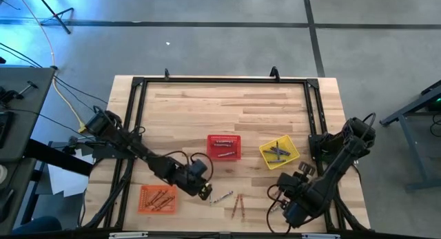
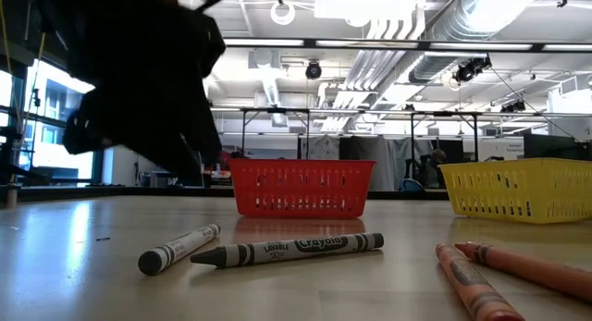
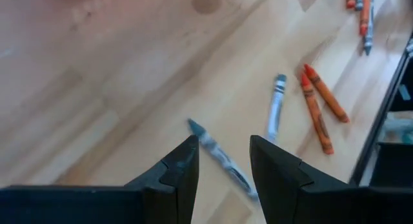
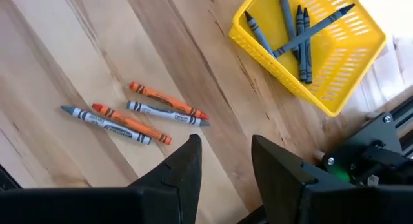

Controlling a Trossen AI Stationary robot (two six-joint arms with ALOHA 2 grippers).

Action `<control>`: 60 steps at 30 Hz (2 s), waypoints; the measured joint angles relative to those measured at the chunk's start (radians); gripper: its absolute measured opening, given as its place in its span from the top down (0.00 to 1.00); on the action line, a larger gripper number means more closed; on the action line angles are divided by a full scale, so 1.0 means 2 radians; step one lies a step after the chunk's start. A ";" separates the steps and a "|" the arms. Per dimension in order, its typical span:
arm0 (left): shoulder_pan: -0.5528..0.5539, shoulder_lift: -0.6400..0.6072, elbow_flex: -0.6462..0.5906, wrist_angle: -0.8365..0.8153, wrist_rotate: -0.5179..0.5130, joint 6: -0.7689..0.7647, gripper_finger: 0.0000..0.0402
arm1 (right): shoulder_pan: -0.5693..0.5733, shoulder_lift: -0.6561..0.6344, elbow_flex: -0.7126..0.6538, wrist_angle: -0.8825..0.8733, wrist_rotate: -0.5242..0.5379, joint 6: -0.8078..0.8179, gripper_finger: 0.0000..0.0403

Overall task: Sort crayons
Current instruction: Put the gray crayon into the red bin

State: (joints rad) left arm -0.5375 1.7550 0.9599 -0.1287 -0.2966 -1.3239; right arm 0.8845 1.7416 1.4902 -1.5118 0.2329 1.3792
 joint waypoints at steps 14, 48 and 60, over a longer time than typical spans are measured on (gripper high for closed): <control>-0.008 0.085 0.196 -0.245 0.039 0.035 0.69 | 0.018 0.000 0.000 0.001 -0.002 0.000 0.68; 0.010 0.195 0.282 -0.326 0.067 0.031 0.69 | 0.027 0.000 0.000 0.005 0.001 0.000 0.68; 0.010 0.196 0.282 -0.344 0.059 0.073 0.85 | 0.027 0.000 0.000 0.007 0.000 0.000 0.68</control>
State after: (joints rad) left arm -0.5182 2.1468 1.5230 -0.8174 -0.1785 -1.1773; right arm 0.9390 1.7416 1.4902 -1.4986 0.2333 1.3788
